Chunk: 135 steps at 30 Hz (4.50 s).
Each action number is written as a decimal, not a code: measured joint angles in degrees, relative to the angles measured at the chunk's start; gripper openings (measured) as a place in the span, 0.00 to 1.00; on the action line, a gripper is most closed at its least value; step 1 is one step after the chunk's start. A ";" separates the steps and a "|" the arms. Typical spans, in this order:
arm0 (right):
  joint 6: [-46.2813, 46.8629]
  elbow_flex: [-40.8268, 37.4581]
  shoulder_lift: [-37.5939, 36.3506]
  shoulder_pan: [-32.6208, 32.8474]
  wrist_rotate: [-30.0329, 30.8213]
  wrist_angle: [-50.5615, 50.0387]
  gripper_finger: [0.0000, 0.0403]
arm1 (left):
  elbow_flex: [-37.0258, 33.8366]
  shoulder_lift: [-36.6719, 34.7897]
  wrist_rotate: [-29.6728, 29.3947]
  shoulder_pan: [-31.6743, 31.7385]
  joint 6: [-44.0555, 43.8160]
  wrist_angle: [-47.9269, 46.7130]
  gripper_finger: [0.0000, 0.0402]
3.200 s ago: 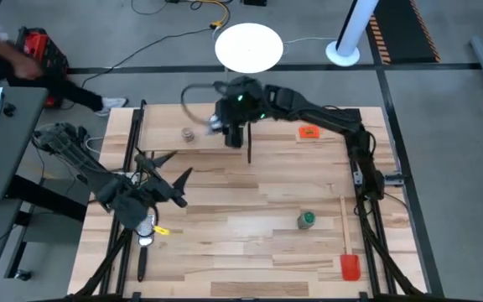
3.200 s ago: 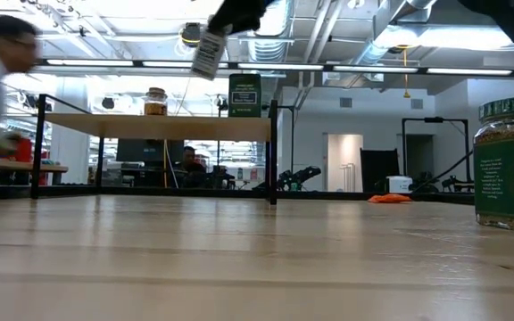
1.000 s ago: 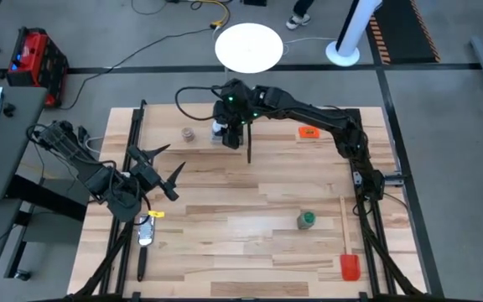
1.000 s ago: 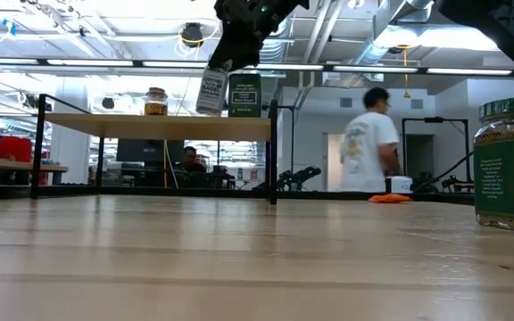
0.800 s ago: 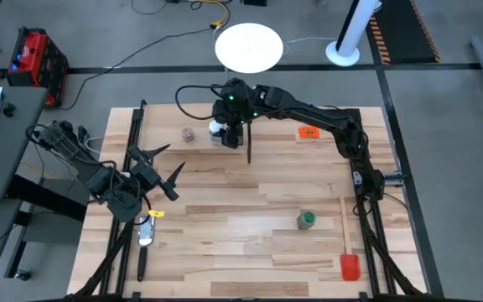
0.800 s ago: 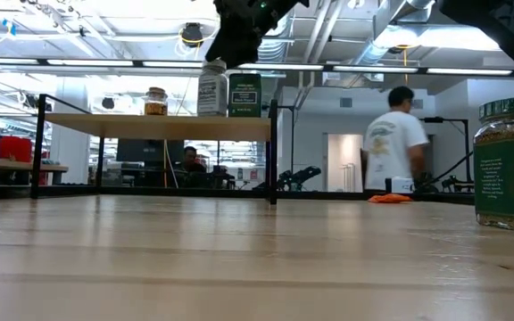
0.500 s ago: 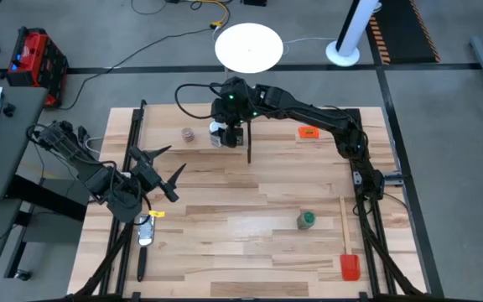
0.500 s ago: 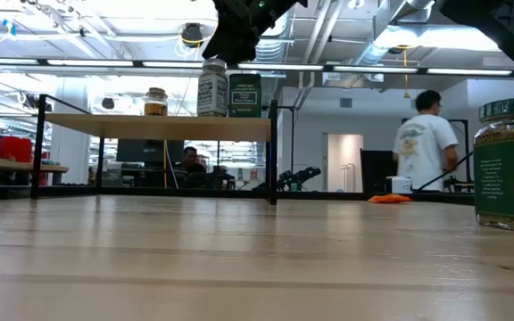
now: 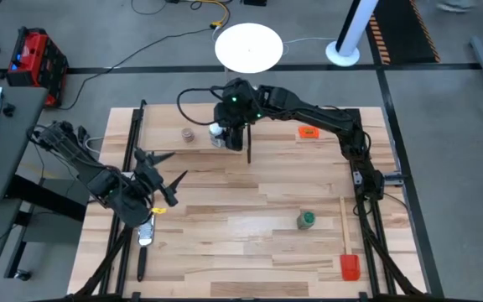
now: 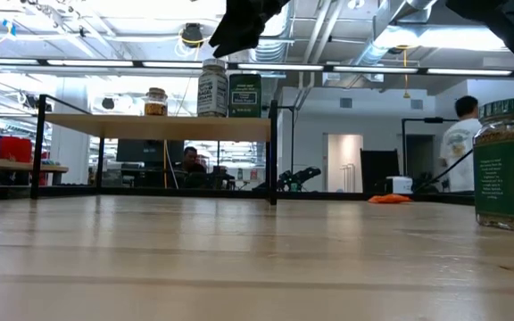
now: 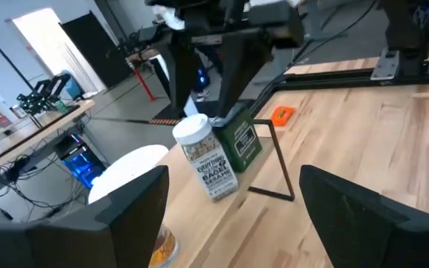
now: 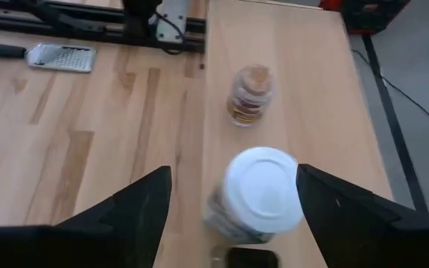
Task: Shelf spices
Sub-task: Put the white seasoning bottle on the shelf
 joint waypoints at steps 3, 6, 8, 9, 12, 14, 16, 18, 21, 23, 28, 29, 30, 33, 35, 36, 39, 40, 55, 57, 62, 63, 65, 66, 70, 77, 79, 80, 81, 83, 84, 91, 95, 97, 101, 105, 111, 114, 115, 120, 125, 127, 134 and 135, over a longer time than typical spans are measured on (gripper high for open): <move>-0.72 0.07 -0.61 1.70 0.10 0.84 0.72 | 0.00 1.31 -0.25 0.01 -1.03 -0.39 0.73; -3.90 0.02 -1.50 3.94 3.86 0.29 0.70 | 0.00 2.79 -0.24 0.24 -1.80 -1.29 0.73; -6.47 0.02 -1.56 5.79 8.91 -1.11 0.67 | 0.00 4.05 -0.32 0.95 -1.88 -1.37 0.73; -7.68 0.01 -1.55 6.70 11.35 -2.28 0.63 | 0.00 4.63 -0.03 1.29 -1.88 -1.53 0.72; -10.44 -0.05 -1.41 9.27 15.92 -5.23 0.46 | 0.00 5.71 4.87 2.46 -0.97 -2.45 0.63; -11.01 -0.05 -1.43 10.52 16.19 -6.84 0.29 | 0.00 6.65 6.73 3.59 -0.37 -2.44 0.52; -11.65 -0.05 -1.43 11.29 16.13 -8.73 0.11 | 0.00 7.29 8.59 4.58 0.67 -2.53 0.37; -11.35 -0.05 -1.43 11.42 16.11 -9.69 0.04 | 0.00 7.48 10.18 5.46 1.85 -2.42 0.20; -10.10 -0.05 -1.43 10.28 16.15 -9.74 0.04 | 0.00 7.69 10.22 6.86 1.92 -2.42 0.04; -10.10 -0.05 -1.43 9.21 16.13 -9.72 0.02 | 0.00 7.57 8.60 8.03 1.57 -2.44 0.04; -9.84 -0.07 -1.41 6.24 15.25 -9.60 0.02 | 0.00 7.61 7.85 10.23 1.25 -2.42 0.01; -9.70 -0.07 -1.41 5.64 14.43 -9.51 0.01 | 0.00 7.64 7.83 10.64 1.19 -2.42 0.01; -9.66 -0.07 -1.41 5.10 13.10 -9.45 0.01 | 0.00 7.70 7.79 10.98 1.04 -2.42 0.01; -9.91 -0.07 -1.41 3.57 10.06 -8.43 0.01 | 0.00 7.75 7.76 11.66 1.00 -2.40 0.01; -9.93 -0.07 -1.17 2.89 9.22 -7.11 0.01 | 0.00 7.73 7.50 11.87 0.65 -2.40 0.01; -9.93 -0.07 -1.12 2.69 8.43 -6.70 0.01 | 0.00 7.75 7.50 11.90 0.48 -2.40 0.01; -9.95 -0.61 -0.93 2.25 7.04 -6.45 0.01 | 0.00 7.73 7.44 11.90 0.25 -2.38 0.01; -9.97 -1.27 -0.95 2.26 7.05 -5.79 0.01 | 0.00 7.73 7.44 11.90 0.26 -2.39 0.01; -10.15 -4.19 -0.93 -0.37 6.92 -1.69 0.00 | 0.00 7.75 7.42 11.87 0.08 -2.42 0.01; -10.15 -4.20 -0.90 -0.81 6.96 -1.67 0.00 | 0.00 7.75 7.42 11.87 0.08 -2.43 0.01; -10.60 -4.18 -0.90 -1.79 7.13 0.55 0.00 | 0.00 7.75 7.39 11.87 0.08 -2.44 0.01; -10.63 -4.18 -0.90 -1.90 7.12 0.73 0.00 | 0.00 7.75 7.39 11.87 0.08 -2.44 0.01; -10.63 -4.18 -0.90 -2.15 7.14 0.54 0.00 | 0.00 7.75 7.39 11.87 0.08 -2.44 0.01; -10.60 -4.18 -0.90 -2.17 7.23 0.33 0.00 | 0.00 7.75 7.39 11.87 0.08 -2.44 0.01; -10.99 -4.18 -0.92 -2.49 12.09 1.00 0.00 | 0.00 7.75 7.39 11.87 0.08 -2.44 0.01; -13.40 -4.18 -1.02 -5.88 11.10 6.13 0.00 | 0.00 7.75 7.39 11.87 0.08 -2.46 0.01; -13.32 -4.18 -1.02 -6.92 8.55 7.36 0.00 | 0.00 7.75 7.39 11.87 0.08 -2.46 0.01; -13.12 -4.18 -1.01 -7.25 7.34 7.77 0.00 | 0.00 7.75 7.39 11.87 0.08 -2.46 0.01; -12.97 -4.18 -1.01 -7.58 6.28 8.21 0.00 | 0.00 7.75 7.39 11.87 0.08 -2.46 0.01; -12.66 -4.16 -1.01 -8.11 4.74 9.02 0.00 | 0.00 7.75 7.39 11.87 0.22 -2.46 0.01; -12.52 -4.13 -1.03 -8.33 3.96 9.04 0.00 | 0.00 7.75 7.38 11.87 0.24 -2.46 0.01; -12.52 -7.70 -1.10 -8.86 -0.34 13.38 0.00 | 0.00 7.75 7.37 11.87 0.19 -2.46 0.01; -12.52 -9.10 -1.08 -8.81 -0.51 14.38 0.00 | 0.00 7.75 7.38 11.87 0.22 -2.49 0.01; -12.23 -9.43 -1.08 -8.85 -0.54 14.60 0.00 | 0.00 7.75 7.37 11.85 0.24 -2.51 0.01; -12.07 -9.77 -1.08 -8.90 -0.71 14.70 0.00 | 0.00 7.75 7.37 11.87 0.23 -2.51 0.01; -12.05 -9.77 -1.08 -8.57 -0.90 14.78 0.00 | 0.00 7.75 7.37 11.87 0.19 -2.51 0.01; -12.18 -9.77 -1.08 -7.58 -2.35 14.48 0.00 | 0.00 7.75 7.37 11.87 0.19 -2.51 0.01; -12.85 -9.77 -1.08 -7.10 -2.35 14.23 0.00 | 0.00 7.75 7.37 11.87 0.17 -2.51 0.01; -12.94 -9.77 -1.08 -6.89 -2.35 14.18 0.00 | 0.00 7.75 7.37 11.87 0.17 -2.51 0.01; -13.03 -9.77 -1.08 -6.23 -2.32 14.26 0.00 | 0.00 7.75 7.37 11.87 0.15 -2.51 0.01; -13.16 -9.77 -1.08 -6.15 -2.30 14.26 0.00 | 0.00 7.75 7.37 11.87 0.13 -2.51 0.01; -12.97 -9.77 -1.08 -6.15 -2.18 14.26 0.00 | 0.00 7.75 7.37 11.87 0.11 -2.53 0.01; -12.22 -9.77 -1.08 -6.06 -2.06 13.66 0.00 | 0.00 7.75 7.37 11.87 0.11 -2.64 0.01; -12.13 -9.77 -1.08 -6.06 -2.04 13.65 0.00 | 0.00 7.75 7.37 11.87 0.11 -2.66 0.01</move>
